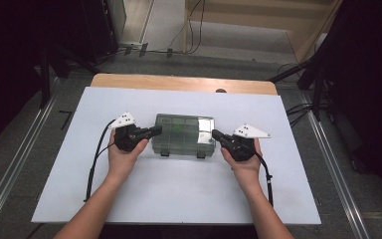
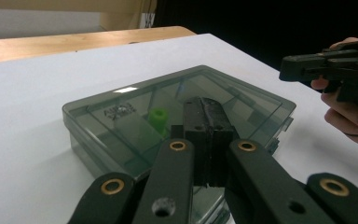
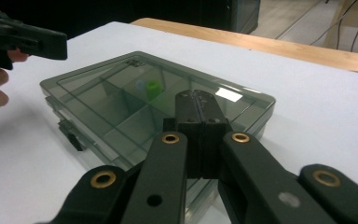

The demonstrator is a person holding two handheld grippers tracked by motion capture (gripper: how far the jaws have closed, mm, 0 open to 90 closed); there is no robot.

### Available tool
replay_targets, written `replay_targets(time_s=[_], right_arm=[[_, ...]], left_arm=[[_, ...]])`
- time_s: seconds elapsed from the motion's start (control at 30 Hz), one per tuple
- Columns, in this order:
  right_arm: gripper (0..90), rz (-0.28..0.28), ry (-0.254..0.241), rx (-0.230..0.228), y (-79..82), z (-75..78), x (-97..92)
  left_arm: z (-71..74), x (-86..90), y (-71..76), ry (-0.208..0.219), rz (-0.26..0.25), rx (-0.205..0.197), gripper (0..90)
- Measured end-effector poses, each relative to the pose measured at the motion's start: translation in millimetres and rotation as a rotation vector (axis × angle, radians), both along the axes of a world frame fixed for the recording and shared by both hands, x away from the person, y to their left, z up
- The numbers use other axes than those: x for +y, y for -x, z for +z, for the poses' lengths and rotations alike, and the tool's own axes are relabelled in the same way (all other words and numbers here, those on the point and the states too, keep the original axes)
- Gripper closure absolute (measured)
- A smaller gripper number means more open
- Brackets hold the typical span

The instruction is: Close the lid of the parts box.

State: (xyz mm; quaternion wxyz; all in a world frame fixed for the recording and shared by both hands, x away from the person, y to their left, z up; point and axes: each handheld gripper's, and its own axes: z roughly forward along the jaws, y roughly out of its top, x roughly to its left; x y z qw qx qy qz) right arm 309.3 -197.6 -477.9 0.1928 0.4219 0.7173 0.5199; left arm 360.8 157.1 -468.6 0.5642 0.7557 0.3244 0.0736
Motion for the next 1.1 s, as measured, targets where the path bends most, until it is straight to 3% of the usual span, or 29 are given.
replay_targets(time_s=[0.1,0.17,0.53,0.67,0.93,1.1], right_arm=[[87.1,0.005,0.002,0.001,2.9,-3.5,2.3],[87.1,0.001,0.011,-0.002,4.6,-5.7,4.5],[87.2,0.017,0.032,0.013,11.6,-11.1,15.7],[87.3,-0.003,0.045,-0.001,14.1,-12.3,16.9],[87.3,-0.027,0.047,0.016,17.8,-19.7,15.4],[87.3,-0.022,0.05,0.023,18.8,-21.3,16.1]], left_arm=[[-3.8,-0.9,4.6,0.001,0.01,0.002,88.7],[-4.5,-3.2,6.5,-0.026,0.005,0.0,88.7],[-10.1,-0.4,14.7,-0.024,0.021,0.008,88.6],[-14.4,0.5,17.5,-0.022,0.025,0.013,88.5],[-23.7,-2.7,22.4,-0.054,0.013,0.023,88.5],[-25.1,-0.7,24.1,-0.051,0.017,0.027,88.6]])
